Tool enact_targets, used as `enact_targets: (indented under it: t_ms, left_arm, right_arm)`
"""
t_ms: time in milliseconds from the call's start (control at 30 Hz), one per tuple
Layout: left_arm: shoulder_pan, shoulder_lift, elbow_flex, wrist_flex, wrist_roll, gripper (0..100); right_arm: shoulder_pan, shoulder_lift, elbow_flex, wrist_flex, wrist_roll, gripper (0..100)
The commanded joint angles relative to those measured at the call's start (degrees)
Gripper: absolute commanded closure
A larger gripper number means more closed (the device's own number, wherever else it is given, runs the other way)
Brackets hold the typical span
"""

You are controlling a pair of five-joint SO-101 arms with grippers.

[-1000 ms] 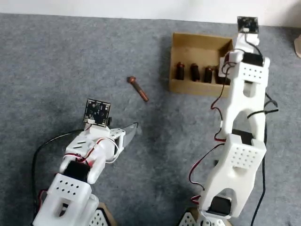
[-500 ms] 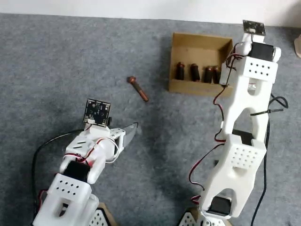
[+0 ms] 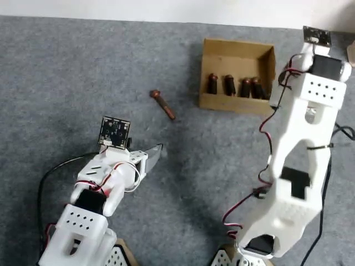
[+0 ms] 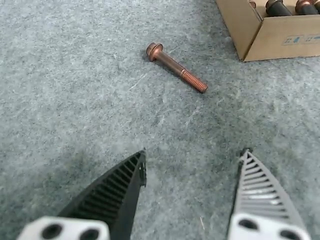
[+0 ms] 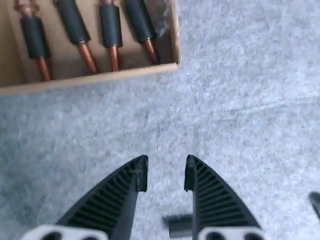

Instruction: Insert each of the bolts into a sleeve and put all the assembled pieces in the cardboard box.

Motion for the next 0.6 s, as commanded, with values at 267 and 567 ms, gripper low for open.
enact_targets:
  t_ms: [267, 567]
  left_arm:
    - [-0.2, -0.8, -0.4, -1.1, -0.4, 72]
    - [-0.2, -0.8, -0.4, -1.1, -0.4, 72]
  right_arm:
    - [2.2, -26.4, 45.1, -25.7, -2.4, 89.2]
    - [2.3, -35.1, 66.9, -39.5, -12.6, 89.2]
